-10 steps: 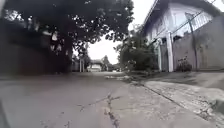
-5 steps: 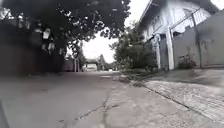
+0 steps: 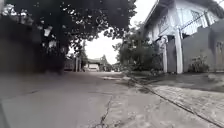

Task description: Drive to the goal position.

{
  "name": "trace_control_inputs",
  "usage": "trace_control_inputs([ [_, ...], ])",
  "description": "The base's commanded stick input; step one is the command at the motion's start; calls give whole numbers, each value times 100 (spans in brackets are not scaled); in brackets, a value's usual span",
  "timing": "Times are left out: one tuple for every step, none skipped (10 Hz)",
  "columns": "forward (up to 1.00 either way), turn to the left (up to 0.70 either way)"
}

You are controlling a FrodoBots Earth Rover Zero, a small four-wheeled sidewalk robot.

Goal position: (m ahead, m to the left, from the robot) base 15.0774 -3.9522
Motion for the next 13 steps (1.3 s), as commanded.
trace_control_inputs([
  [100,0],
  [100,0],
  [100,0],
  [100,0],
  [100,0],
  [100,0],
  [100,0],
  [100,0],
  [100,0],
  [100,0],
  [100,0],
  [100,0],
  [100,-2],
])
